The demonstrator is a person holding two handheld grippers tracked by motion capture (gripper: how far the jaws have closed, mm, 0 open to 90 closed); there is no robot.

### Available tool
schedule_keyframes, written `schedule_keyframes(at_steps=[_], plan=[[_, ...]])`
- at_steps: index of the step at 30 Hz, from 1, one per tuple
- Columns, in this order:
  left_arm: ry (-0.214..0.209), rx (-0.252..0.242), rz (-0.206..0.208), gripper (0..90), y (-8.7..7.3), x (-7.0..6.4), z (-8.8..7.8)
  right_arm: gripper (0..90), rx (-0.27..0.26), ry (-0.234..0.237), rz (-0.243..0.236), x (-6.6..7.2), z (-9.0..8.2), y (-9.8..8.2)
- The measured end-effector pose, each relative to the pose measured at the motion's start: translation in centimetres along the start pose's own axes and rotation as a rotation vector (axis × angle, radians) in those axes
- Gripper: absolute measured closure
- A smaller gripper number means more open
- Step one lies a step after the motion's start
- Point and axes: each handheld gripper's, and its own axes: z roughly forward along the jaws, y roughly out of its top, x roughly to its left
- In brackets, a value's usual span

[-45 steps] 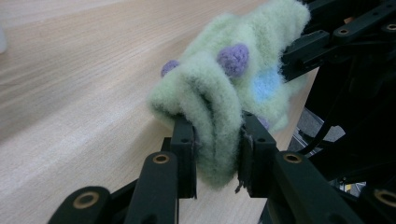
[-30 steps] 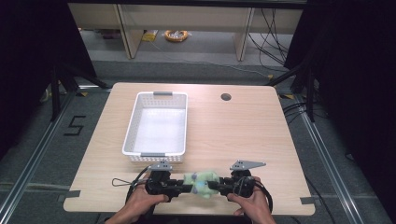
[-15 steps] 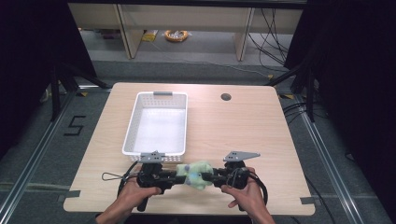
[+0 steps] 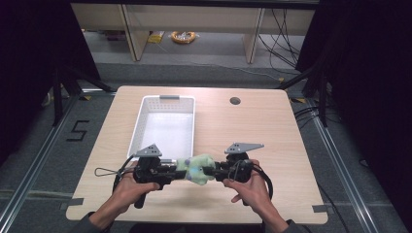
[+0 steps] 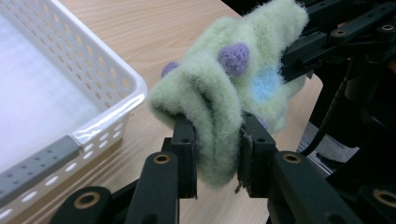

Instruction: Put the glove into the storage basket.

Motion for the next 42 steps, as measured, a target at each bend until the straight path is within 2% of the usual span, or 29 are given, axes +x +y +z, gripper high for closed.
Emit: schedule_keyframes(at_steps=[2,6,9,10,12,13,17,20,21,23,24,28,32,34,37,38,39,42], plan=[[0.009,0.004,0.004,71.0,0.3,0.1,-0.3,69.8,0.008,0.011,0.02,0.2,0.0,0.6],[0.014,0.001,-0.003,70.9,0.9,0.5,-0.7,69.8,0.01,-0.002,0.008,0.1,0.2,1.5],[0.022,0.005,-0.005,70.9,1.4,0.8,-1.0,69.8,0.01,0.021,0.023,0.0,0.7,2.2],[0.024,0.003,-0.011,70.9,1.5,0.9,-1.1,69.8,0.015,0.007,0.009,-0.1,0.7,2.5],[0.043,0.005,-0.012,70.9,1.8,1.1,-1.4,69.8,0.017,0.011,0.009,-0.3,1.0,3.0],[0.043,0.003,-0.009,70.9,2.0,1.2,-1.5,69.8,0.027,0.02,0.034,-0.1,1.1,3.2],[0.057,-0.002,-0.014,70.9,2.7,1.8,-2.0,69.8,0.033,0.013,0.013,-0.4,1.7,4.4],[0.066,-0.003,-0.02,70.9,3.1,2.2,-2.5,69.8,0.044,0.016,0.015,-0.4,2.1,5.2],[0.071,-0.016,-0.018,70.9,3.1,2.3,-2.5,69.8,0.042,0.018,-0.007,-0.5,2.3,5.7],[0.074,-0.013,-0.019,70.9,3.5,2.7,-3.0,69.7,0.051,0.02,0.03,-0.3,2.6,6.2],[0.07,-0.017,-0.021,70.9,3.7,2.9,-3.2,69.8,0.042,0.02,0.006,-0.5,2.8,6.5],[0.092,-0.008,-0.034,70.9,4.2,4.0,-3.8,69.8,0.051,0.026,0.014,-0.5,3.7,7.7],[0.111,0.004,-0.056,70.8,4.4,5.2,-4.1,69.7,0.061,0.024,-0.002,-0.7,5.0,8.5],[0.118,0.007,-0.068,70.8,4.3,5.9,-4.2,69.7,0.064,0.04,0.006,-0.8,5.8,8.8],[0.131,0.021,-0.083,70.8,4.1,6.8,-4.2,69.6,0.093,0.041,0.029,-1.2,7.1,9.1],[0.136,0.03,-0.083,70.8,4.0,7.1,-4.1,69.7,0.093,0.034,0.013,-1.4,7.4,9.2],[0.142,0.031,-0.091,70.8,3.9,7.5,-3.9,69.6,0.103,0.035,0.028,-1.5,7.8,9.2],[0.15,0.042,-0.111,70.8,3.7,8.3,-3.6,69.6,0.115,0.033,0.036,-2.0,9.0,9.2]])
